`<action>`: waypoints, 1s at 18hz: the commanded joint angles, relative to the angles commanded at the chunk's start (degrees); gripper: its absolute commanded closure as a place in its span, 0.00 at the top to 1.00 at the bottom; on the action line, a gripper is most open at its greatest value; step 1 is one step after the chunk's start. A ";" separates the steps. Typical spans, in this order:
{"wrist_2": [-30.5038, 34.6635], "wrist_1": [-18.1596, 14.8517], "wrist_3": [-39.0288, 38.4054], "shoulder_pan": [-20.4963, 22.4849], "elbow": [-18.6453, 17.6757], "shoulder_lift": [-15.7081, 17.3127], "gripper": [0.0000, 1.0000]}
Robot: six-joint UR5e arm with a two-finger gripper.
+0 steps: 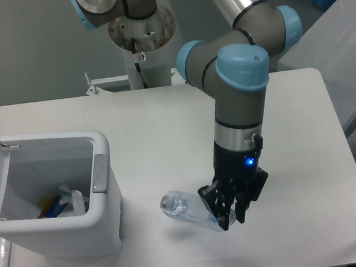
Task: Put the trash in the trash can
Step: 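Reposition the gripper around the bottle's middle and grip it, then lift the bottle and carry it over the trash bin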
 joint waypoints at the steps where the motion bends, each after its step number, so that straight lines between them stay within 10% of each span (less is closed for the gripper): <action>1: -1.14 0.00 0.09 0.44 1.05 0.88 0.14; 9: -2.29 7.64 0.61 0.62 3.88 6.42 0.14; 18: -2.47 7.91 0.09 -3.07 1.60 12.92 0.14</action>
